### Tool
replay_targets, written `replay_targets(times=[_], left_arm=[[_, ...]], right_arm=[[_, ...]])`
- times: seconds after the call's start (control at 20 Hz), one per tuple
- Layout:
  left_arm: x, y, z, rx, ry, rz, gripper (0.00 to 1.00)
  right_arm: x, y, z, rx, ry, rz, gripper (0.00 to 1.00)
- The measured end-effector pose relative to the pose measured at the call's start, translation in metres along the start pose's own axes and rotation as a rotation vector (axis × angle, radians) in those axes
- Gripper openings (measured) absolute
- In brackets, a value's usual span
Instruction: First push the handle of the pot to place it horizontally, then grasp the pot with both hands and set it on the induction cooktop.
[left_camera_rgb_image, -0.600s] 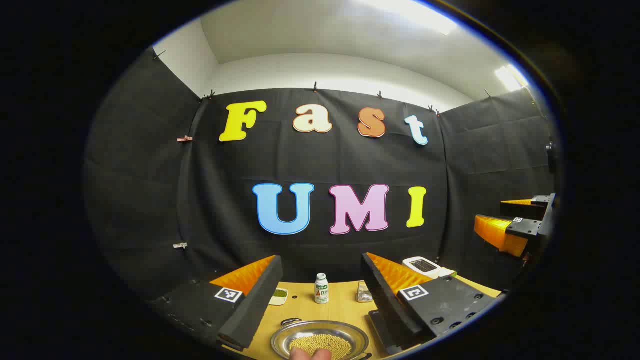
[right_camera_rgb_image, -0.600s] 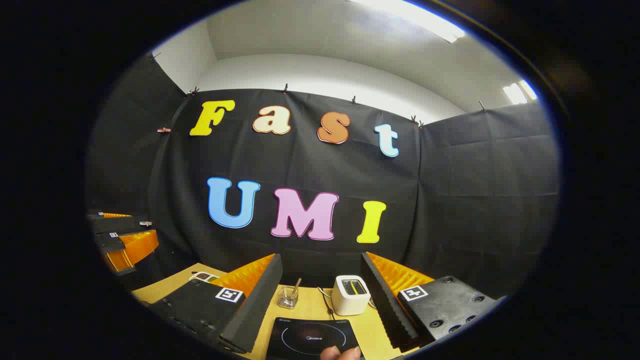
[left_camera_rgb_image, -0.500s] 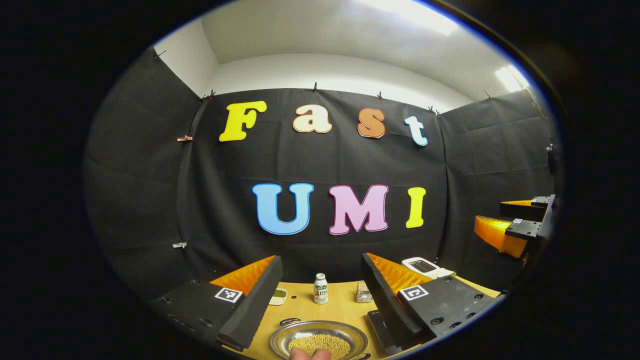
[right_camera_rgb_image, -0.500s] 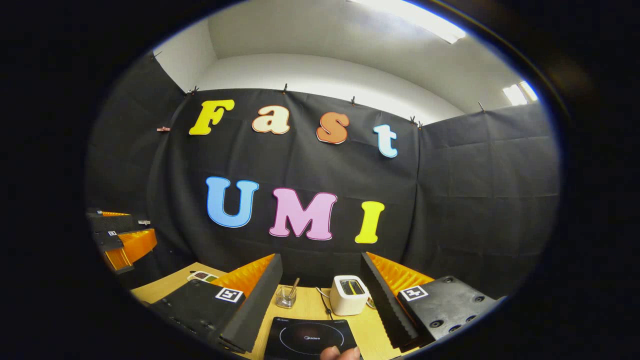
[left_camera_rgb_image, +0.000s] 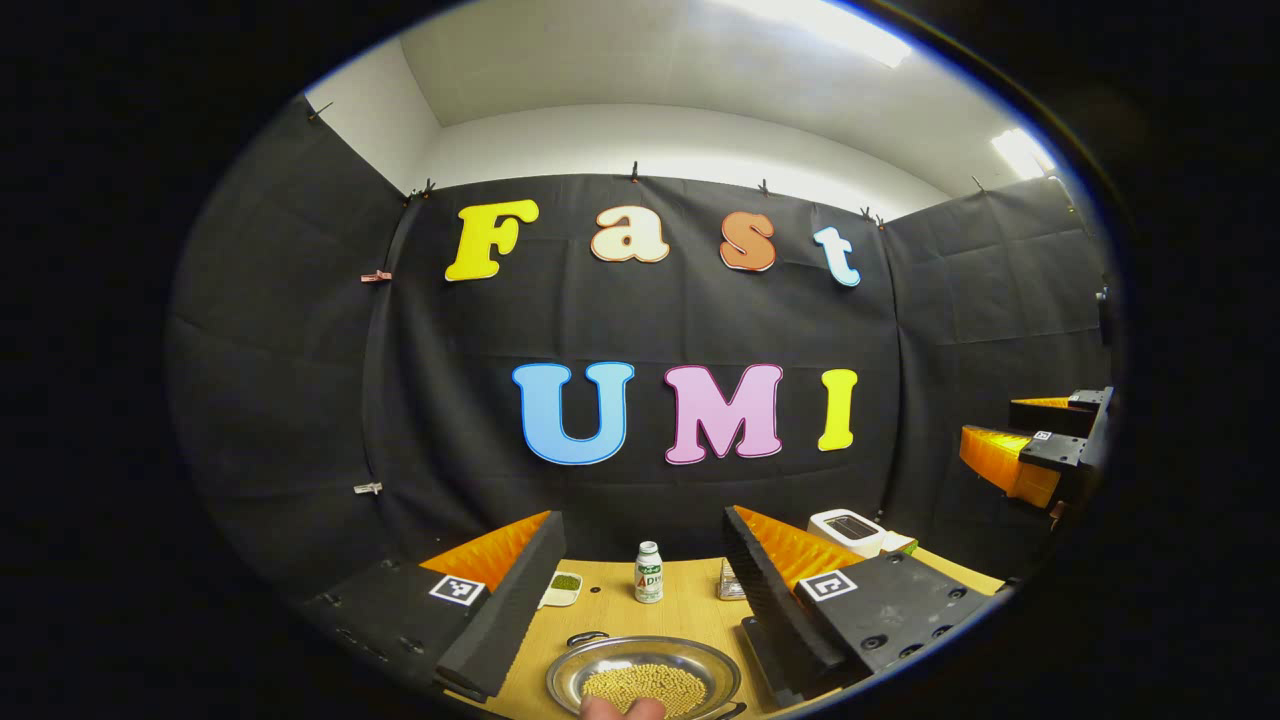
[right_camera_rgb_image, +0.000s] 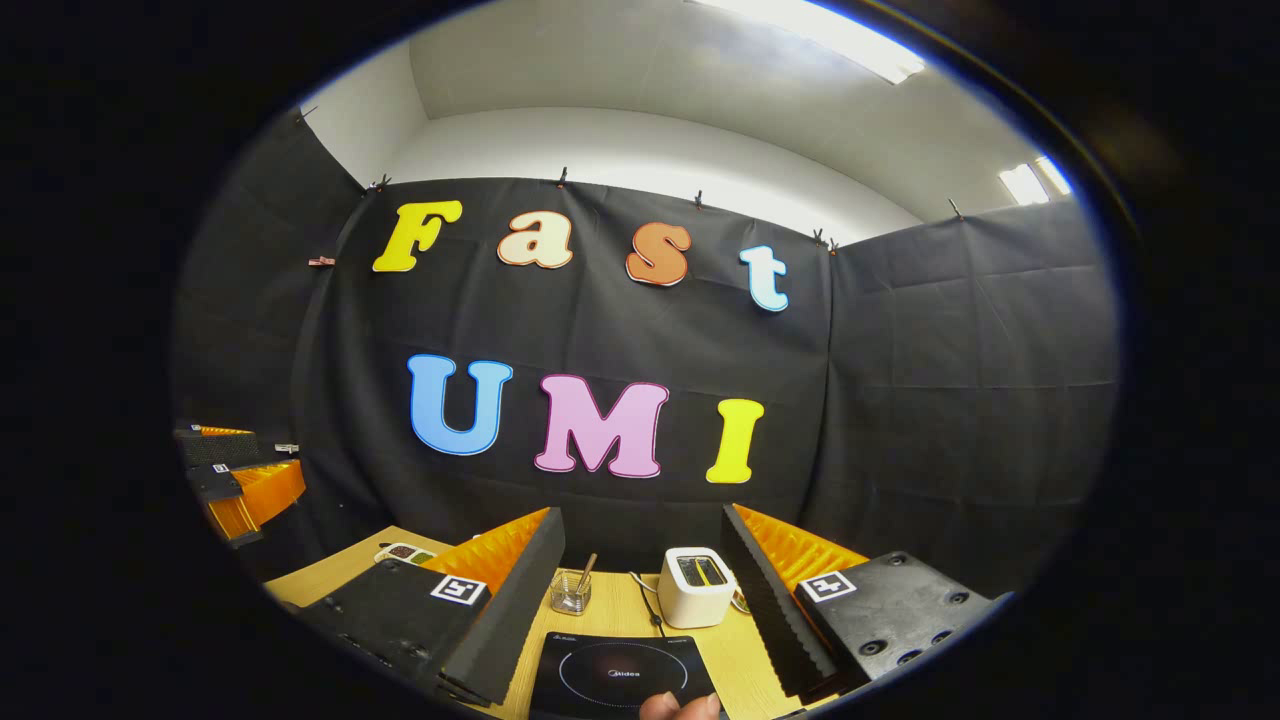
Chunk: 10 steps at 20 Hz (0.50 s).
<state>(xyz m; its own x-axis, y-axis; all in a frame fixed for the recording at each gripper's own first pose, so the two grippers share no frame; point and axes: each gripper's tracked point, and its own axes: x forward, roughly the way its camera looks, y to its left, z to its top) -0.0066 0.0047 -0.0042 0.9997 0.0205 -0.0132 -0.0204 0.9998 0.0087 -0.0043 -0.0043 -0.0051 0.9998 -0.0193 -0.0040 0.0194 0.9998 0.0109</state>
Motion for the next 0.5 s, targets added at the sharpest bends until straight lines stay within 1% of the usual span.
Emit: replay_targets(times=[0.15,0.2,0.3,0.4,0.5], left_arm=[[-0.0012,0.0005,0.0004,0.002,-0.001,0.000,0.98],[-0.0018,0.0007,0.0011,0.004,-0.003,0.000,0.98],[-0.0022,0.0008,0.0029,0.007,-0.008,-0.001,0.98],[-0.0034,0.0015,0.0039,0.008,-0.013,0.001,0.98],[-0.0015,0.0008,0.0013,0.013,-0.005,-0.004,0.98]], right_arm=[[-0.0002,-0.0023,0.0002,-0.006,-0.003,-0.004,0.98],[-0.0007,-0.0033,0.0005,-0.004,-0.005,-0.007,0.96],[-0.0023,-0.0037,0.0010,-0.002,-0.008,-0.010,0.96],[-0.0024,-0.0043,0.0009,-0.004,-0.010,-0.012,0.99],[-0.0028,-0.0056,-0.0003,-0.011,-0.010,-0.017,0.98]])
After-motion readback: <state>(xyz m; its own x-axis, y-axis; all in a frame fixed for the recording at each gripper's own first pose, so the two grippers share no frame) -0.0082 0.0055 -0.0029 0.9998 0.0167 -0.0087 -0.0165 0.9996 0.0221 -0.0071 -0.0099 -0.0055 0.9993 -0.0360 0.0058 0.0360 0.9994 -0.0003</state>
